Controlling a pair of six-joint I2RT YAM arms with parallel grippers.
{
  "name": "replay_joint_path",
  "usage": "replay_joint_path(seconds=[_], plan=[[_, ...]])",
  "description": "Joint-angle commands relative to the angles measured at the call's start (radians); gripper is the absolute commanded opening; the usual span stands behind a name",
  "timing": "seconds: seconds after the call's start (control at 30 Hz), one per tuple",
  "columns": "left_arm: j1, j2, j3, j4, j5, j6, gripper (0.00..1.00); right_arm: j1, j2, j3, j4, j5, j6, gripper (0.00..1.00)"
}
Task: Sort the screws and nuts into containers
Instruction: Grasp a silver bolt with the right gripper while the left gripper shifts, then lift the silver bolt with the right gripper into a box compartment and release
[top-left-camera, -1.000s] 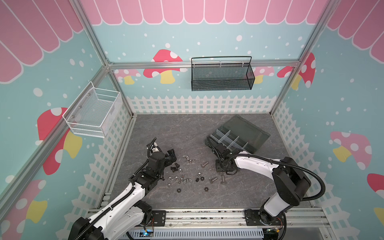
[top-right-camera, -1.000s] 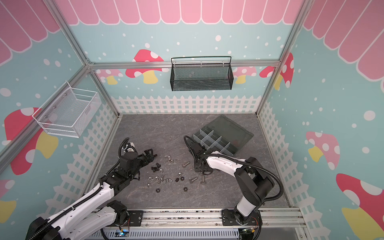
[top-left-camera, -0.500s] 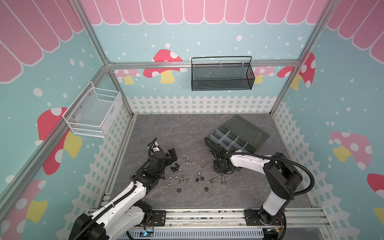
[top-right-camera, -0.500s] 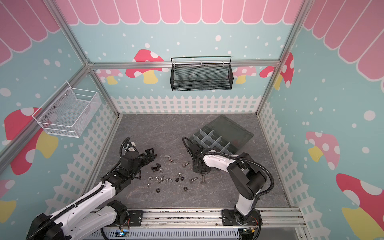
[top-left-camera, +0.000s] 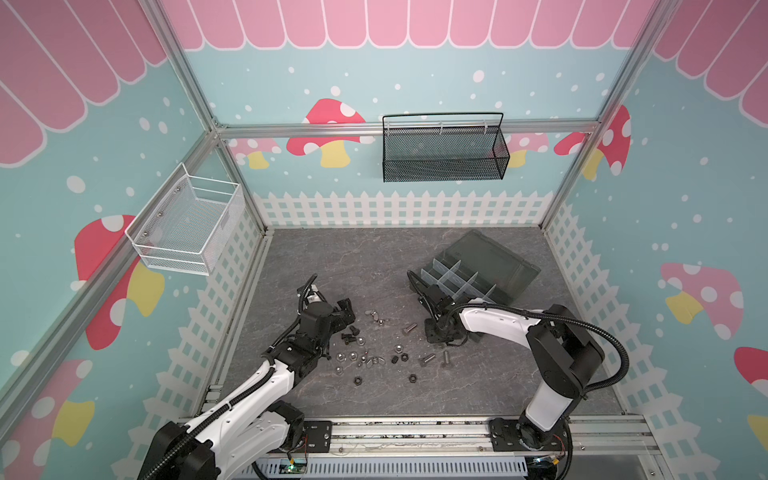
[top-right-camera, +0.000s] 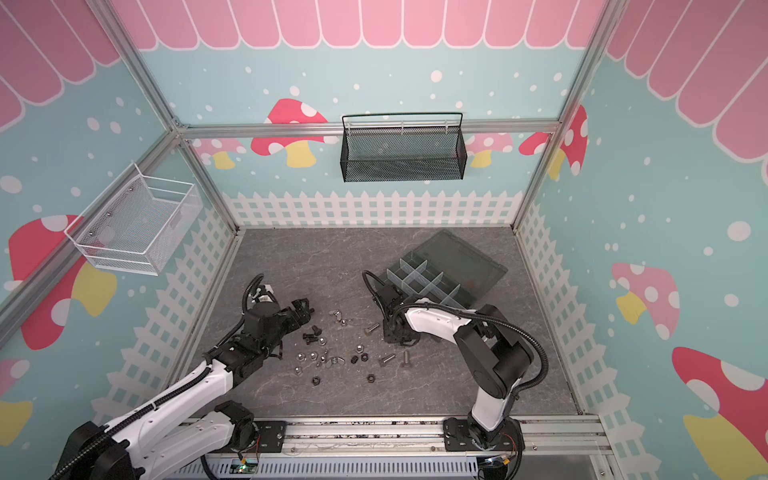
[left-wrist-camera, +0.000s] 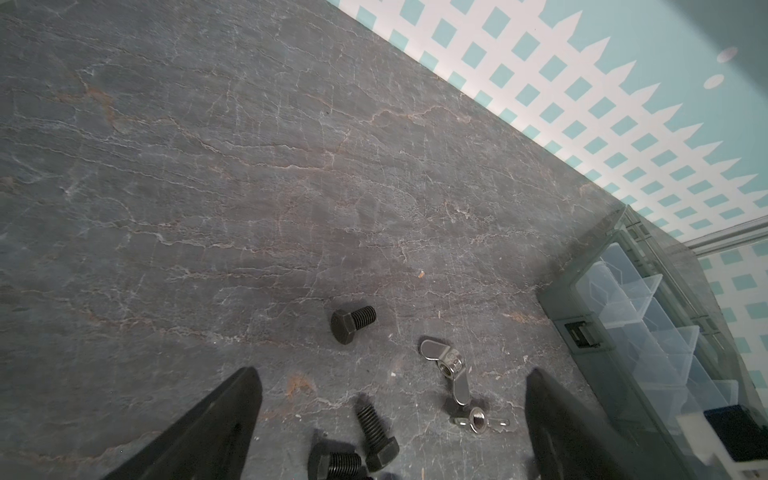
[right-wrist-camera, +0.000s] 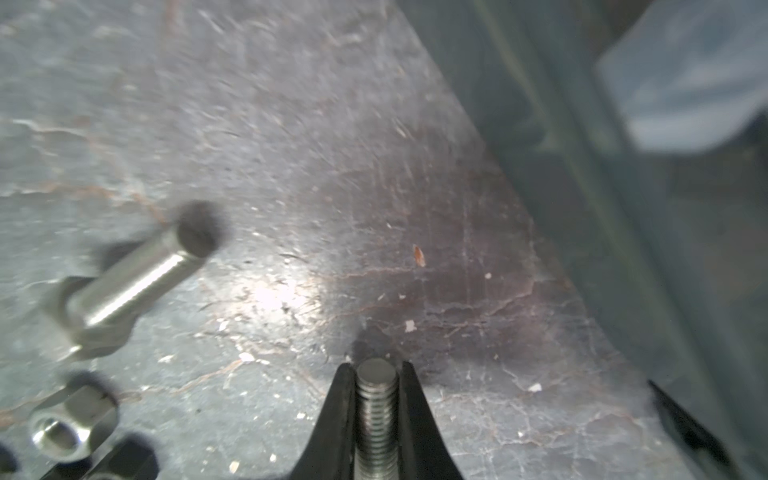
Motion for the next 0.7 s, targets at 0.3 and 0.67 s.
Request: replay_joint_path(seconds=[0.3,0.67], plan=[[0.014,-0.014,0.027,-0.013,0.011,0.045,1.0,-0.049,-0.132,0.135,-0.108,0.287,-0.247,0.0],[0.019,-0.007,0.025,0.005,0.025,0.038,1.0,-0.123,-0.2,0.042,-0.052,0.411,-0.36,0.0]])
